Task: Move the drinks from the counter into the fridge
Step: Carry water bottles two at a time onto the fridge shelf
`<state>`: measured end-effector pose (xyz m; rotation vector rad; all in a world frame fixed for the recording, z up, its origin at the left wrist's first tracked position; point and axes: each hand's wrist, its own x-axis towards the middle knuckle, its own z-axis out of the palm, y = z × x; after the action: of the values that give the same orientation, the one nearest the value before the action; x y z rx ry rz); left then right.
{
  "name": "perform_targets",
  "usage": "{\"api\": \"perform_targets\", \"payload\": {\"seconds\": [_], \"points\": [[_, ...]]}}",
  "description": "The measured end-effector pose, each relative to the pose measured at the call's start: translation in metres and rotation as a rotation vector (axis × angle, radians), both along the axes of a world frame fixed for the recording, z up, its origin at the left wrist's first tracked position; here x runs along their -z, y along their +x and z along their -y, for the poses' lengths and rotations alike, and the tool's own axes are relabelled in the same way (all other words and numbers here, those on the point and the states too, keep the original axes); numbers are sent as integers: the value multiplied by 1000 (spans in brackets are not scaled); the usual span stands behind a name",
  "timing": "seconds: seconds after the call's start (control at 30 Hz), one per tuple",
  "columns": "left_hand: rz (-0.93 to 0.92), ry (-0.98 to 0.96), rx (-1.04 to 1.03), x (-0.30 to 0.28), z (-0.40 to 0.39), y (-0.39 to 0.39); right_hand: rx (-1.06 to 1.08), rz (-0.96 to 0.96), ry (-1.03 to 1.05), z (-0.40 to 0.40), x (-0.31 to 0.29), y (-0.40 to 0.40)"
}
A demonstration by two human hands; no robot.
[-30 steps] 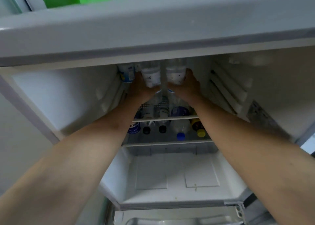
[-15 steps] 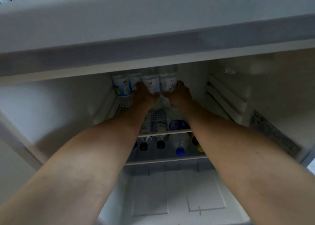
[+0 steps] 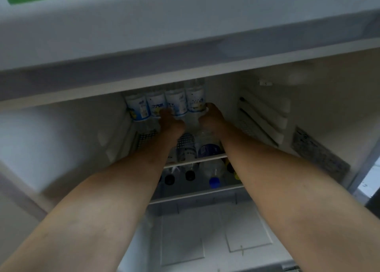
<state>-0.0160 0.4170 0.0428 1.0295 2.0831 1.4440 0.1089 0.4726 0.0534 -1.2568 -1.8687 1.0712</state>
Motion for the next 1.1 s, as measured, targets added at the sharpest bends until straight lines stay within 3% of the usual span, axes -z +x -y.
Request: {"api": "perform_targets", "payload": {"seconds": [0.23,0.4,0.63,0.9,1.1], "points": [[22,73,46,7,10,7,3,-136,45,23,2,10],[91,151,-178,2,37,23,181,-182,43,43,-3,26],[51,568,-196,12,107,73,252,-336,174,113,1,57],[59,599,95,53,209,179,336,-403,85,258,62,178],[44,333,393,124,307,282,675,-430,-115,396,147,317]]}}
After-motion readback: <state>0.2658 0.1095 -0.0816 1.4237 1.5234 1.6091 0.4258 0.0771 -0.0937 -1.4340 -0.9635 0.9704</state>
